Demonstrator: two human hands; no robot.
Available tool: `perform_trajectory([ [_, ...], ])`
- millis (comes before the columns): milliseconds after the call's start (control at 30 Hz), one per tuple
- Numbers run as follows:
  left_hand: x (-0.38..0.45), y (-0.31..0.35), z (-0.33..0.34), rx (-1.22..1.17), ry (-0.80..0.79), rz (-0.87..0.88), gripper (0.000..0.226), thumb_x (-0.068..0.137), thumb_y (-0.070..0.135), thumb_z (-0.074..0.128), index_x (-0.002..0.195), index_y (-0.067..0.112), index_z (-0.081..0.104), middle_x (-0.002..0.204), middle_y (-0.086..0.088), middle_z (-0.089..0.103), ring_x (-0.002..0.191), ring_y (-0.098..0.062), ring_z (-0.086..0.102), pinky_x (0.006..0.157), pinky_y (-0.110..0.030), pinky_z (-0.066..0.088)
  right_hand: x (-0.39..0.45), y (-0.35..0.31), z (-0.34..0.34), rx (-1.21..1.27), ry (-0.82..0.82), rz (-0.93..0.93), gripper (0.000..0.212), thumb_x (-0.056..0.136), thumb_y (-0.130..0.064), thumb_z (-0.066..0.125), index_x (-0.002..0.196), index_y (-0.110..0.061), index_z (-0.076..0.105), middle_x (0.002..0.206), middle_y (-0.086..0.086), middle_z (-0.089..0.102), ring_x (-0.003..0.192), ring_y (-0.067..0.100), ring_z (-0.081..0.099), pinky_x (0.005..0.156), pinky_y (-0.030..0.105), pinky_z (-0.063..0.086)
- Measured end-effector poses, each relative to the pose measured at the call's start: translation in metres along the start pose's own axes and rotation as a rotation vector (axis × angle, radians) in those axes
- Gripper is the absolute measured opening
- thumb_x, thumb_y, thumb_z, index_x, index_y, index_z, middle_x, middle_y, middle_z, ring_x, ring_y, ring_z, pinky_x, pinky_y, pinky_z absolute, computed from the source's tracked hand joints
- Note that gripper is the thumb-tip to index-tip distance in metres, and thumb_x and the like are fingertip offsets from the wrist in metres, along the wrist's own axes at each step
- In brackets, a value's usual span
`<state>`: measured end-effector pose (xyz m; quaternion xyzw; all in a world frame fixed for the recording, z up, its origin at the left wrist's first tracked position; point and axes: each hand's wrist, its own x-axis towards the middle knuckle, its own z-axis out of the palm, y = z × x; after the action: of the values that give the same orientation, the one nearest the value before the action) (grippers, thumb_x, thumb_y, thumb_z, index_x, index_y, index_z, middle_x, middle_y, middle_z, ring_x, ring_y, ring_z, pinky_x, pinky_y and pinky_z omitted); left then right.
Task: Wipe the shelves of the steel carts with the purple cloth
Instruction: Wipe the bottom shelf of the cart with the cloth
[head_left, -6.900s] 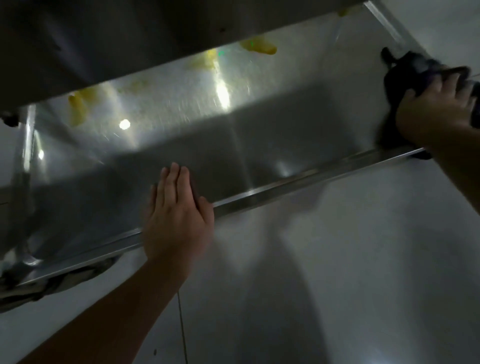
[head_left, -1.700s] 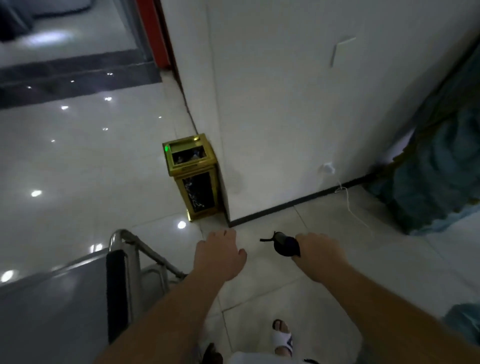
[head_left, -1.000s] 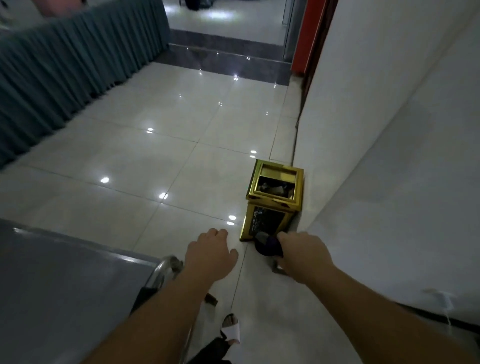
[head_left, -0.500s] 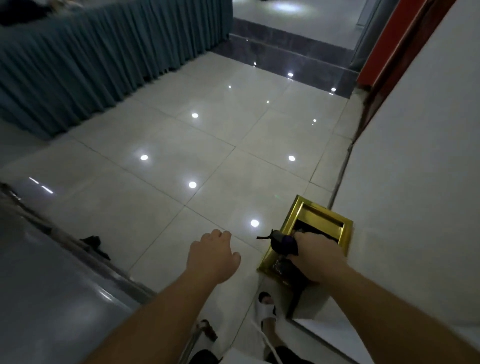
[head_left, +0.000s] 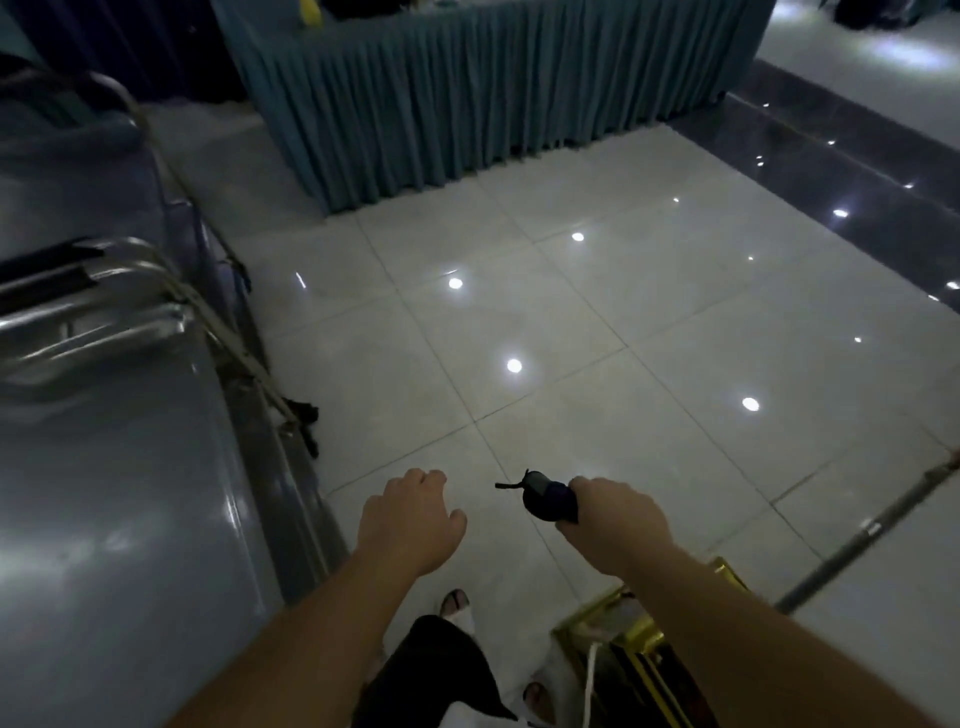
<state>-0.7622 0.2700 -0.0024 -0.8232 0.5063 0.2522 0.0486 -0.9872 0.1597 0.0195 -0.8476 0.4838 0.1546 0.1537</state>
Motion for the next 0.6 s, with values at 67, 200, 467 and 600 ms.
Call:
perform_trajectory([
  [67,0.019,-0.011,-0.009,-0.027,0.0,-0.046,0.062,0.1,0.055,0.046,0.154,0.025,0.043,0.153,-0.002,0.048,0.134,-0.026,0.049,0.105,-0.043,0.043,0.033,-0.014,-0.008,-0.033,-0.014,-0.061,0.019,0.095,-0.043,0.056,0.097,-0.024,0.054,0.083,-0.007,0.056,0.077,0.019,0.062,0.065,0.031,0.051],
  [200,0.068,-0.04,-0.037,-0.072,0.015,-0.103,0.064,0.101,0.055,0.046,0.157,0.024,0.041,0.156,-0.002,0.047,0.136,-0.027,0.048,0.107,-0.043,0.044,0.103,-0.045,-0.031,-0.042,-0.015,-0.127,0.018,0.094,-0.043,0.057,0.094,-0.026,0.051,0.08,-0.009,0.054,0.075,0.018,0.06,0.061,0.03,0.044],
  [467,0.151,-0.105,-0.111,-0.165,0.081,-0.206,0.062,0.102,0.054,0.045,0.156,0.025,0.041,0.154,-0.002,0.048,0.134,-0.026,0.05,0.105,-0.043,0.045,0.221,-0.116,-0.095,-0.135,-0.025,-0.269,0.022,0.098,-0.045,0.055,0.108,-0.025,0.057,0.095,-0.006,0.063,0.084,0.017,0.064,0.073,0.032,0.054],
  [600,0.155,-0.139,-0.122,-0.247,0.112,-0.313,0.059,0.102,0.052,0.046,0.154,0.025,0.043,0.152,-0.002,0.049,0.133,-0.024,0.051,0.105,-0.042,0.046,0.267,-0.167,-0.113,-0.213,-0.057,-0.408,0.024,0.099,-0.046,0.055,0.111,-0.025,0.057,0.099,-0.005,0.064,0.088,0.018,0.065,0.079,0.035,0.056],
])
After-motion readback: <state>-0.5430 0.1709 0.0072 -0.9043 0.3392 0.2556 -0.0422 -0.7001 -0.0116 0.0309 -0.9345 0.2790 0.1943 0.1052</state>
